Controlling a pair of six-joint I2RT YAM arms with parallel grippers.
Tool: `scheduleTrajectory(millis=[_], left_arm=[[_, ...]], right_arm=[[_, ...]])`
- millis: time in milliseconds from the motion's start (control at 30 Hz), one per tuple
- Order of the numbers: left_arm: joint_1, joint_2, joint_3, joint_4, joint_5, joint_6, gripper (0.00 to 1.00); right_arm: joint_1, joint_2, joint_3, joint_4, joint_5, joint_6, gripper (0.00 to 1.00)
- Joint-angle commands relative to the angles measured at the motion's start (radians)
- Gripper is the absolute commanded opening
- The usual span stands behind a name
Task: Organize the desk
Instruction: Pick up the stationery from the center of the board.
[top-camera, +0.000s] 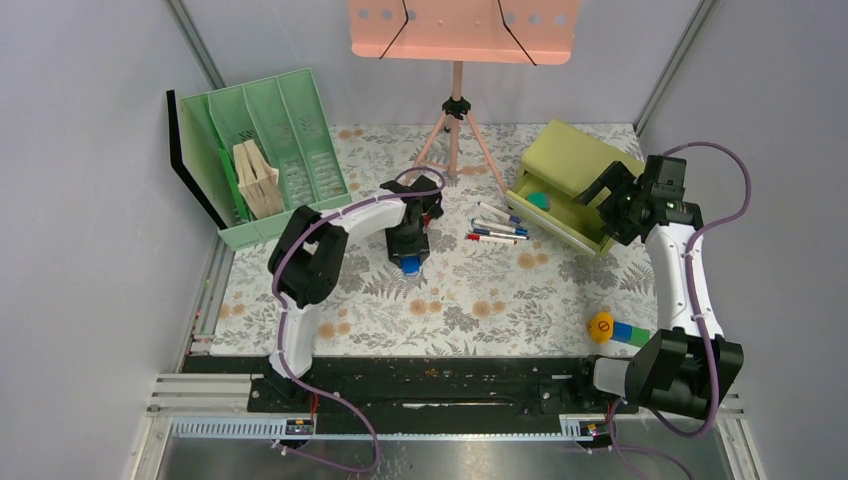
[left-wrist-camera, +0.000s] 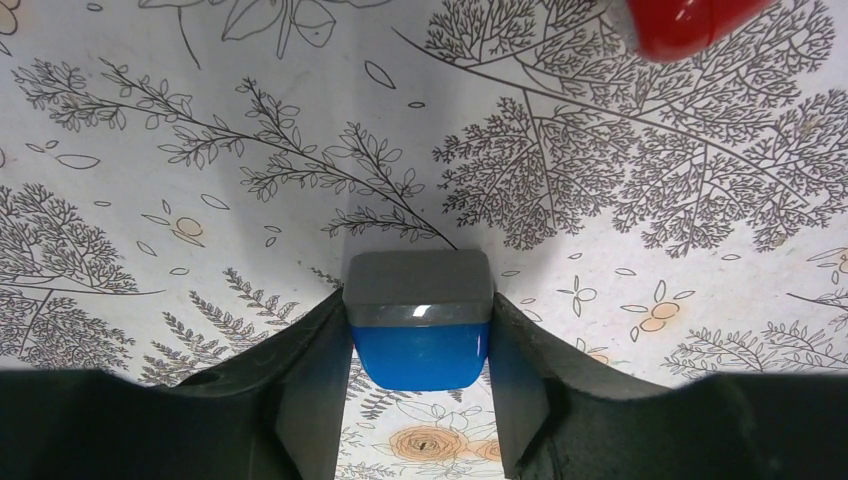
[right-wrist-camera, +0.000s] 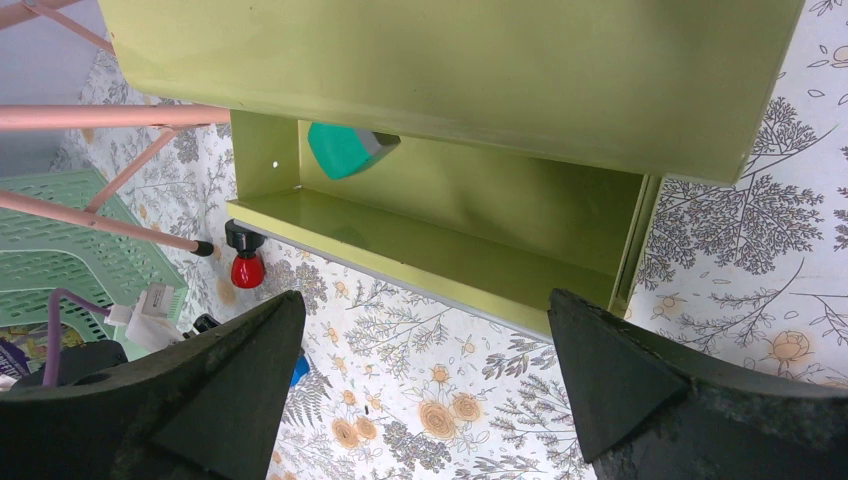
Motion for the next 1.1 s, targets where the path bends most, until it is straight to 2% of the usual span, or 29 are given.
scheduleTrajectory(millis=[0,200,267,700,900,967,1067], left_arm=[[0.005,0.009,0.005,-0.018,-0.004,0.000,0.31],[0.005,-0.001,-0.010,-0.017,0.001,0.001,0.15],[0.005,-0.012,-0.012,-0.013,0.010,0.008,0.00],[0.003,-0.223,-0.127,0.156,0.173,0.012,0.00],[0.004,-0.353,-0.287,0.413,0.371,-0.015,0.00],[0.004,-0.387,-0.355,0.554,0.473,-0.048,0.00],[0.004,-0.427,-0.476,0.848,0.613,-0.150,0.00]], right_arm=[[-0.002,0.005,0.045,0.022,-0.012,-0.004,0.99],[-0.002,0.002,0.040,0.022,-0.015,-0.004,0.99],[-0.002,0.002,0.040,0.022,-0.020,0.000,0.99],[-0.002,0.004,0.033,0.022,-0.055,0.017,0.99],[-0.002,-0.001,0.024,0.023,-0.068,0.029,0.99],[-0.002,-0.002,0.019,0.024,-0.070,0.035,0.99],[-0.002,-0.006,0.011,0.028,-0.075,0.043,0.99]])
